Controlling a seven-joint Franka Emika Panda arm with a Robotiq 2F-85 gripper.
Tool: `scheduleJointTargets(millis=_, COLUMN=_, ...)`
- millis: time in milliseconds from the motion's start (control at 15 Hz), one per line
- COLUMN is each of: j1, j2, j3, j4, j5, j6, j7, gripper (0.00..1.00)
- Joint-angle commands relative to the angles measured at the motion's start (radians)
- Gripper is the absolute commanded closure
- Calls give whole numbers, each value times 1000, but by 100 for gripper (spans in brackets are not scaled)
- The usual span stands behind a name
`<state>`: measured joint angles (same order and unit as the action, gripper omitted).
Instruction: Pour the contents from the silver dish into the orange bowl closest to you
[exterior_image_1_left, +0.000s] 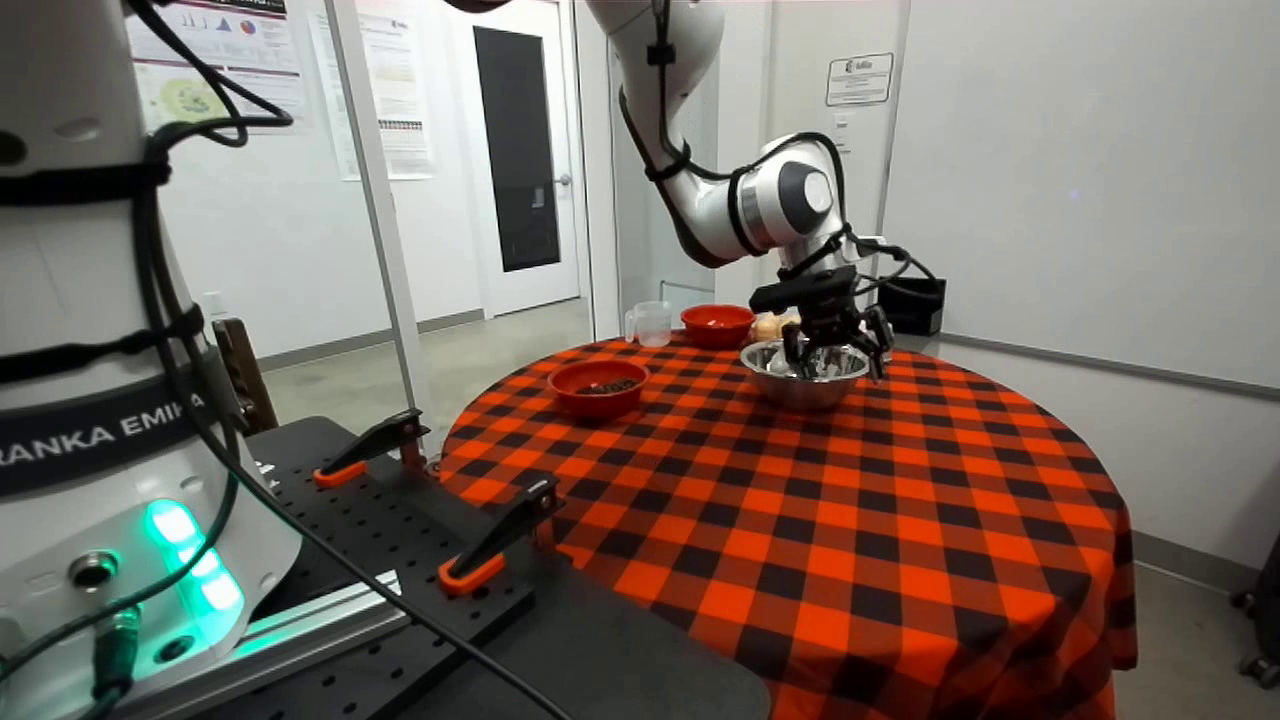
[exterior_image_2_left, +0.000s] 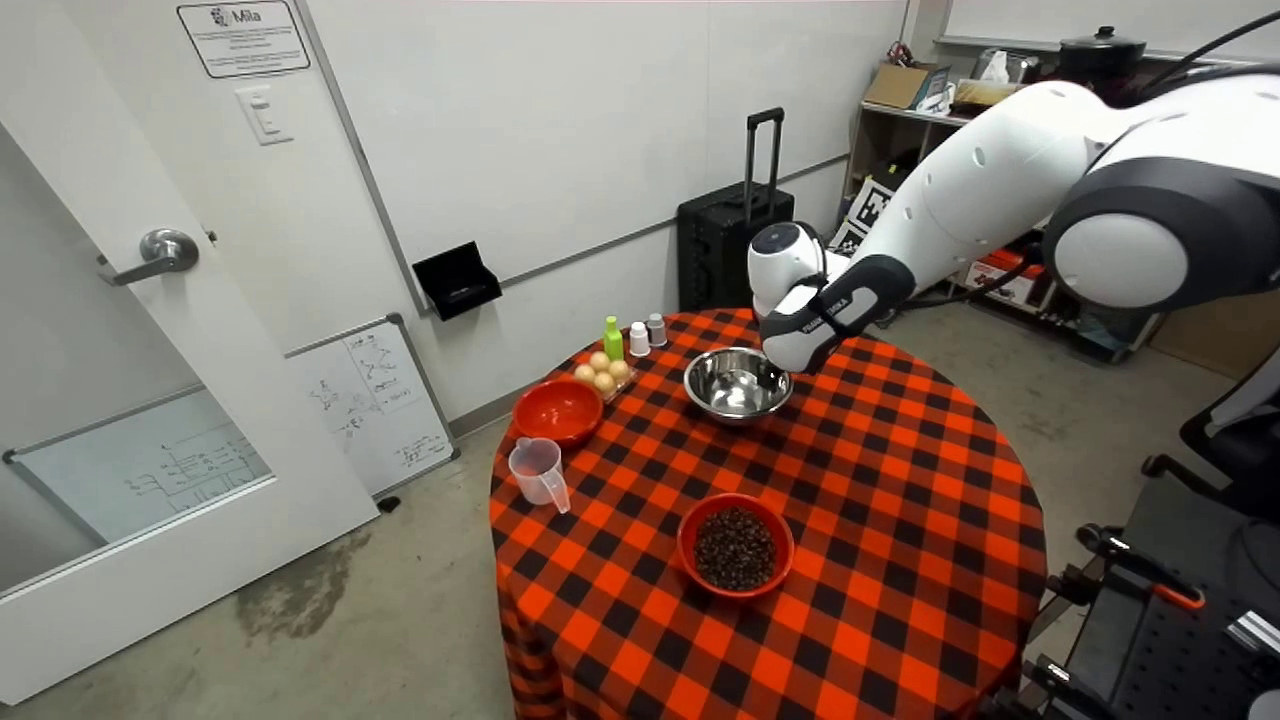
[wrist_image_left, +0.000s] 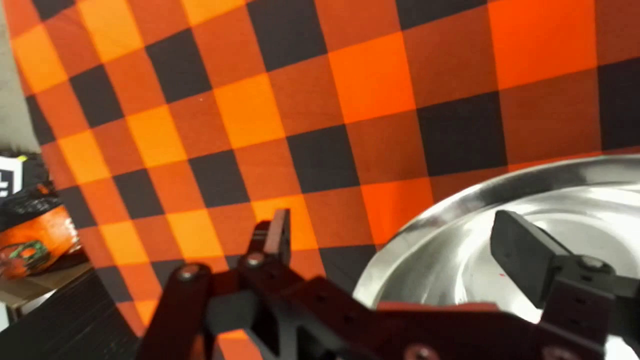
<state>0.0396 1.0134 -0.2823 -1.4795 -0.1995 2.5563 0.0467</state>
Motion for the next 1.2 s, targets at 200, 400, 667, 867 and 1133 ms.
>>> scheduleJointTargets(millis=200, j1=273, j2=-251, j3=-237, j4=-379, j5=-314, j6=202, j7=238, gripper=0)
scheduleJointTargets(millis=400, j1=324, j2=-380, j3=-255, j4=-531, j5=-338, j6=213, j7=302, gripper=0)
scheduleJointTargets(millis=667, j1=276, j2=-579, j3=-176, j4=-737, j5=-323, j6=308, j7=264, gripper=0)
scheduleJointTargets(millis=867, j1=282, j2=-720, j3=-181, j4=-907, j5=-362, j6=473, j7=243, gripper=0)
scheduleJointTargets(millis=1133, j1=296, j2=-933, j3=-188, j4=-1134, j5=-433, j6=574, j7=214, gripper=0)
